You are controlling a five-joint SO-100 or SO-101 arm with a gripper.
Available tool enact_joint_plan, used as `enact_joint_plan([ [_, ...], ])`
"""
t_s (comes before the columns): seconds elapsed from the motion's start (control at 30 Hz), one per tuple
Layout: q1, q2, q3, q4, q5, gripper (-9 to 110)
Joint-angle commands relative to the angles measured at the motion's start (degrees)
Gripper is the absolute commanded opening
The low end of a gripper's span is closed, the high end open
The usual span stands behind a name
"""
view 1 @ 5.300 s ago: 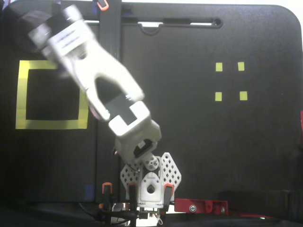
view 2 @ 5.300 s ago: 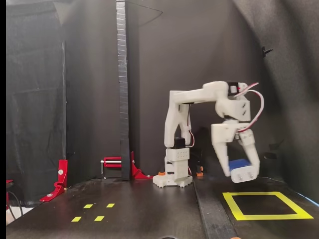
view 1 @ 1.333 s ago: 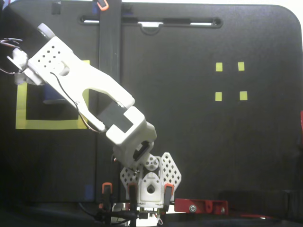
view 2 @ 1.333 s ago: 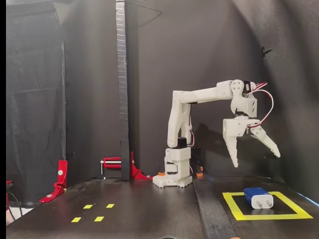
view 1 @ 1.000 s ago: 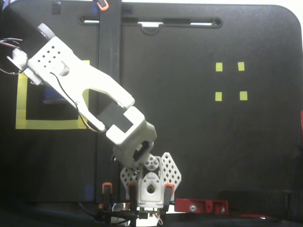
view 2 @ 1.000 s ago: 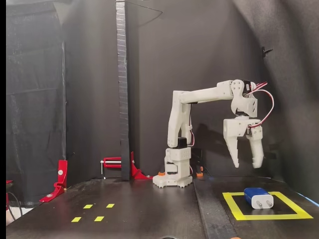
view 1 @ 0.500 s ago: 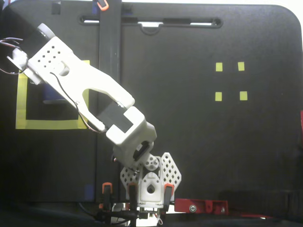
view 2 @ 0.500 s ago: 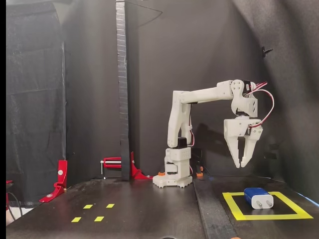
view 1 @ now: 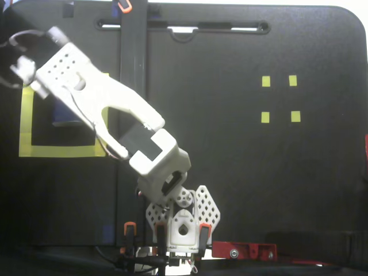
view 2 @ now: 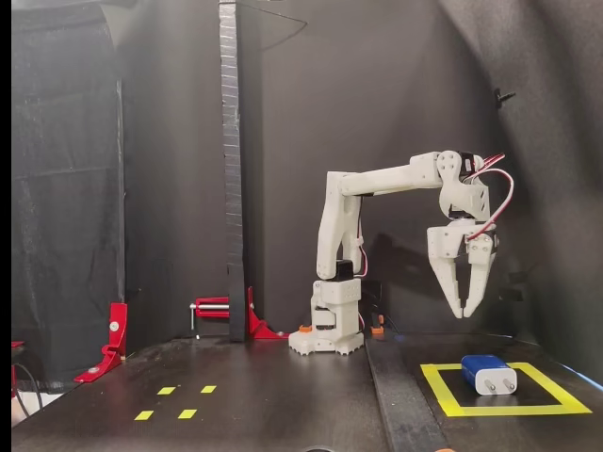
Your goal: Grasp the block and place it in the designated area.
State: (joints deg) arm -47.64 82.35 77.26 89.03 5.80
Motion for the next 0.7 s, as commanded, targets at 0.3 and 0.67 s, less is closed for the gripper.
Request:
enact_joint_plan([
  [0.3, -0.09, 0.70, 2.46, -3.25, 7.56, 0],
  [0.67, 11.25, 0.44, 1.76, -3.69, 3.87, 0],
])
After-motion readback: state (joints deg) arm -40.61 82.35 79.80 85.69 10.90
